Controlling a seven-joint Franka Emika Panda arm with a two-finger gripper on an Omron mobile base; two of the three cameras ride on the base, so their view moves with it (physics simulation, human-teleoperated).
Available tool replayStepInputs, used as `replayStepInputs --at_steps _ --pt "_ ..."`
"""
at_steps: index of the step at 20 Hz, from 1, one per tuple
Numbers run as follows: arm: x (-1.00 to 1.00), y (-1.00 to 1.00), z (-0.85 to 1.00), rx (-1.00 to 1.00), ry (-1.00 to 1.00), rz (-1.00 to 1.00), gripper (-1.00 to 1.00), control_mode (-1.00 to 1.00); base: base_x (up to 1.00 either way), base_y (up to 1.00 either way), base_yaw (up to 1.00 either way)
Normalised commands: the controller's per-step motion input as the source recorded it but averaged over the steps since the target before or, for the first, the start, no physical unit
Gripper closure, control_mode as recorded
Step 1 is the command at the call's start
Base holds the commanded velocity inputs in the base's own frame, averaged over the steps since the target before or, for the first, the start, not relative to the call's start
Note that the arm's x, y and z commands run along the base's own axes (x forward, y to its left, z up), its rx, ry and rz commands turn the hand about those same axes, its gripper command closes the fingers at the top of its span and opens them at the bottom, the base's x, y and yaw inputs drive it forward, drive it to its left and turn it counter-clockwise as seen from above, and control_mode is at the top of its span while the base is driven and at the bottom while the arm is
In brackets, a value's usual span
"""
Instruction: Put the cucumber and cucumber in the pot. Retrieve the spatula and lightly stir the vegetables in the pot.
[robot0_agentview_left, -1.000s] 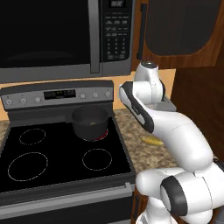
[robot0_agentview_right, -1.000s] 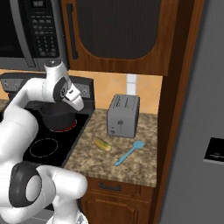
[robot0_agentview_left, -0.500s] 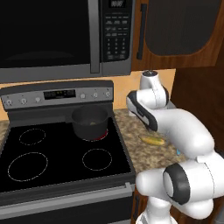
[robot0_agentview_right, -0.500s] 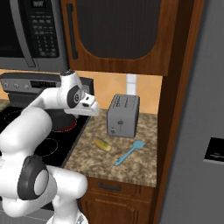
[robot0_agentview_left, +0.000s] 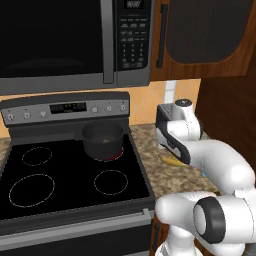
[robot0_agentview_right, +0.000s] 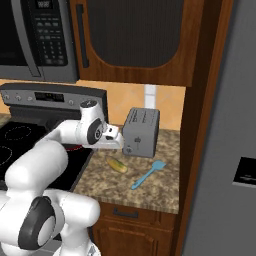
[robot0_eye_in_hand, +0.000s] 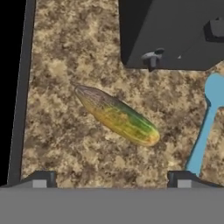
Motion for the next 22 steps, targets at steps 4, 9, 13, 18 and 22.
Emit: replayStepInputs --at_steps 4,9,13,18,22 --pt "0.18 -0.19 -0.61 0.0 0.03 0.04 -1.0 -1.0 0.0 0.0 0.0" --pt "0.33 -0.13 -0.48 0.0 0.04 0.06 -1.0 -1.0 0.0 0.0 0.0" --pt "0.49 -0.09 -0.36 0.0 0.03 0.09 -1.0 -1.0 0.0 0.0 0.0" --pt "0.49 -0.07 -0.2 0.0 0.0 0.11 -1.0 -1.0 0.0 0.0 0.0" --pt "0.33 -0.02 -0.35 0.0 0.02 0.1 -1.0 -1.0 0.0 0.0 0.0"
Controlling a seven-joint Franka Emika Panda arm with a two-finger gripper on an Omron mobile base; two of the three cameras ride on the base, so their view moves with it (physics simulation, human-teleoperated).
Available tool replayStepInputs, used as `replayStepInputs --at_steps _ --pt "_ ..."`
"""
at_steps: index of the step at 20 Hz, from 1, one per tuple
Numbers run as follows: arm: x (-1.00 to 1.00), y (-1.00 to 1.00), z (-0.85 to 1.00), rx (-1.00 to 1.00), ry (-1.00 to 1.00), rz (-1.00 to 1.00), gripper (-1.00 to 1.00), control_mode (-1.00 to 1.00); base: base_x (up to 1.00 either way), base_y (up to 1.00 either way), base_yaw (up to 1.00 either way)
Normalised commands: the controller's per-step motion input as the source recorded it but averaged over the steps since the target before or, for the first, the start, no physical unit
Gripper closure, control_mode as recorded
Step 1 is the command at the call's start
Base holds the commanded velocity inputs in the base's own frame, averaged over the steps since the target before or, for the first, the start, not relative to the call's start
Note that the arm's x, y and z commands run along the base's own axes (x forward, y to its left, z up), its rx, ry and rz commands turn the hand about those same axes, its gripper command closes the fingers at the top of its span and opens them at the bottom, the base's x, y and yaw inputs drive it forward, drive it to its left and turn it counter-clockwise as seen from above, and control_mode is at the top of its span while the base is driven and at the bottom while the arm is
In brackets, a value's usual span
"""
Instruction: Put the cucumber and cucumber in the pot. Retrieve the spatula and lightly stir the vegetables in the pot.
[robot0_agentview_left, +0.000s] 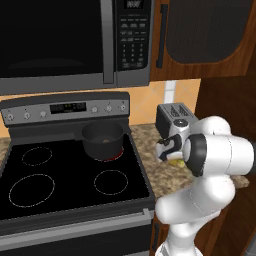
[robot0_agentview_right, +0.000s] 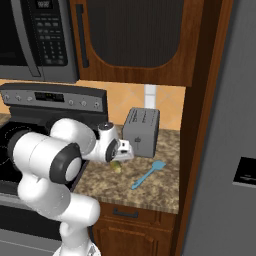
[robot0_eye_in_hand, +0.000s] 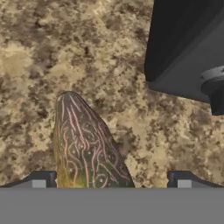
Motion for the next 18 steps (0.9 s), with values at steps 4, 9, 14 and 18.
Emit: replayStepInputs --at_steps 4,9,14,18 --pt "0.04 0.0 -0.44 0.0 0.05 0.06 -1.0 -1.0 0.0 0.0 0.0" --pt "-0.12 0.04 -0.19 0.0 0.03 0.02 1.0 -1.0 0.0 0.0 0.0" --pt "-0.79 0.09 0.21 0.0 -0.05 -0.01 1.0 -1.0 0.0 0.0 0.0" --pt "-0.8 0.38 0.79 0.07 -0.06 -0.06 1.0 -1.0 0.0 0.0 0.0"
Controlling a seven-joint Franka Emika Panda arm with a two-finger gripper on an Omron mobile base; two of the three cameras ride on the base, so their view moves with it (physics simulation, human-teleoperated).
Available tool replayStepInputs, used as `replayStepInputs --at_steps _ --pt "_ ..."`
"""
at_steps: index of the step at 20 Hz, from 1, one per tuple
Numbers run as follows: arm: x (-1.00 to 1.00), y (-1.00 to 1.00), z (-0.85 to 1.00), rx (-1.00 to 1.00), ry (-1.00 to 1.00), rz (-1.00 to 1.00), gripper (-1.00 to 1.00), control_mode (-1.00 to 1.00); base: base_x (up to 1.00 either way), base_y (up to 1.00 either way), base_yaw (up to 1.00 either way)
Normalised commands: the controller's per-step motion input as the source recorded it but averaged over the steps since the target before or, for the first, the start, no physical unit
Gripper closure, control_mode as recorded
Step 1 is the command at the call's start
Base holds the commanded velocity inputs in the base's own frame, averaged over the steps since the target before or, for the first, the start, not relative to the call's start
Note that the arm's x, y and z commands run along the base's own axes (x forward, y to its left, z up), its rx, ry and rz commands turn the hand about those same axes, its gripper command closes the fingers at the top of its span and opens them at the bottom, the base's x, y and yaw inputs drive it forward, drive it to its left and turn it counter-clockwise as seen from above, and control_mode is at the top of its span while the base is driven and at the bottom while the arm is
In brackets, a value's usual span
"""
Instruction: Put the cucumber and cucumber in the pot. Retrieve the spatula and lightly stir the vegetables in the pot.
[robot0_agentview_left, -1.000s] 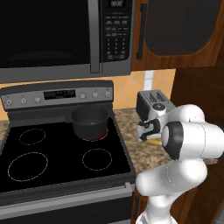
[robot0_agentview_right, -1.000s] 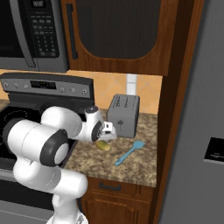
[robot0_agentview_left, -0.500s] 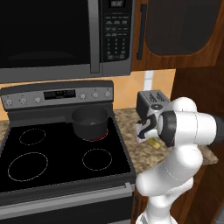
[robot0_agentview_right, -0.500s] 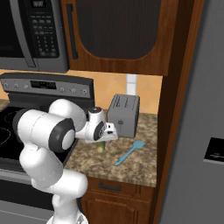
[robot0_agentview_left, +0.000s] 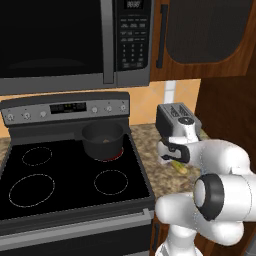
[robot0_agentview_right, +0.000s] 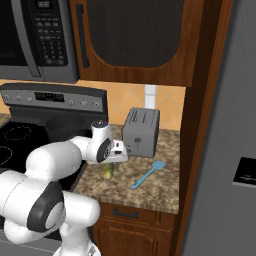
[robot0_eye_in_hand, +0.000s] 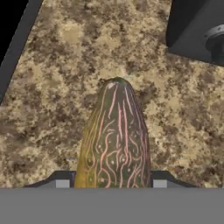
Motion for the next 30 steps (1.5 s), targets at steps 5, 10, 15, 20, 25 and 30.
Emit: replayStepInputs --at_steps 5,10,15,20,25,30 --pt "-0.5 0.6 1.0 0.22 0.0 -0.08 1.0 -1.0 0.0 0.0 0.0" --pt "-0.21 0.66 1.0 0.27 0.06 -0.1 1.0 -1.0 0.0 0.0 0.0" --pt "-0.02 0.68 1.0 0.27 0.13 -0.1 1.0 -1.0 0.0 0.0 0.0" --pt "0.01 0.28 1.0 0.28 0.08 -0.12 1.0 -1.0 0.0 0.0 0.0" --pt "0.57 0.31 0.47 0.17 0.0 -0.11 1.0 -1.0 0.0 0.0 0.0" --pt "0.86 0.35 -0.03 0.08 0.0 -0.13 1.0 -1.0 0.0 0.0 0.0"
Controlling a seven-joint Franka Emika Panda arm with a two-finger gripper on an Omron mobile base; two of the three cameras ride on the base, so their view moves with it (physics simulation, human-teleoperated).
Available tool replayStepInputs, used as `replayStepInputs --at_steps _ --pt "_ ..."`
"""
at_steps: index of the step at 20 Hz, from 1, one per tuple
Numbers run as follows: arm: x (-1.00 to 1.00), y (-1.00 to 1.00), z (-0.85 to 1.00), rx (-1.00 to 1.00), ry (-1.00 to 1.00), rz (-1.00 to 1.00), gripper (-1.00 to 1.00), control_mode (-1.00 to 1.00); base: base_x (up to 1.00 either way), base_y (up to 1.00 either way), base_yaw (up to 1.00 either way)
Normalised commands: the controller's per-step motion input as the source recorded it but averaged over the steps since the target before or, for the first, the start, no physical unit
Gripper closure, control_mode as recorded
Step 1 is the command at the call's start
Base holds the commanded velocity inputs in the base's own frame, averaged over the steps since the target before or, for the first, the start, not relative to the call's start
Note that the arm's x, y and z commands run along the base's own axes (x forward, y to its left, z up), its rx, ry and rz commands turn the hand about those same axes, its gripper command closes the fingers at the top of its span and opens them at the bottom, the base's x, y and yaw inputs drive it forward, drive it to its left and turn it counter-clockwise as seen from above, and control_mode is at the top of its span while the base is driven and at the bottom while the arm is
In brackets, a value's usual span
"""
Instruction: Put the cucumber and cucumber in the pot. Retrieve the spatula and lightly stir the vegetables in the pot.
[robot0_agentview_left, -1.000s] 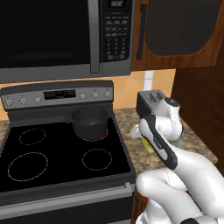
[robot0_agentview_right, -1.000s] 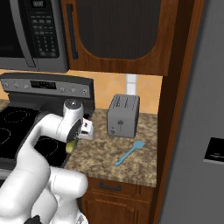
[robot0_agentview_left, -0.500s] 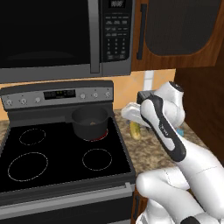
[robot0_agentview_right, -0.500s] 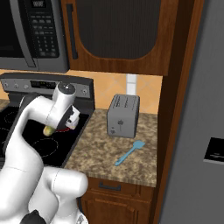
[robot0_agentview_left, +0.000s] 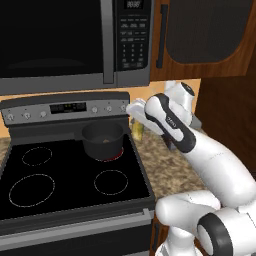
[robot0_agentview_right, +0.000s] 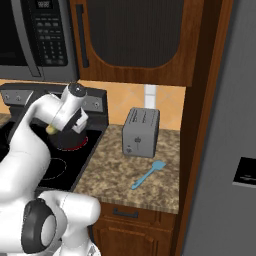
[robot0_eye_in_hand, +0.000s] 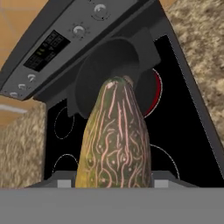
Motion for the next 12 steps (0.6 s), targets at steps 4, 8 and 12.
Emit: replayStepInputs --at_steps 4,8,12 --pt "0.72 0.25 -0.19 0.03 0.0 -0.15 1.0 -1.0 0.0 0.0 0.0" --pt "0.44 0.33 -0.18 0.0 0.0 -0.16 1.0 -1.0 0.0 0.0 0.0" --pt "0.38 0.36 -0.22 0.0 0.0 -0.2 1.0 -1.0 0.0 0.0 0.0"
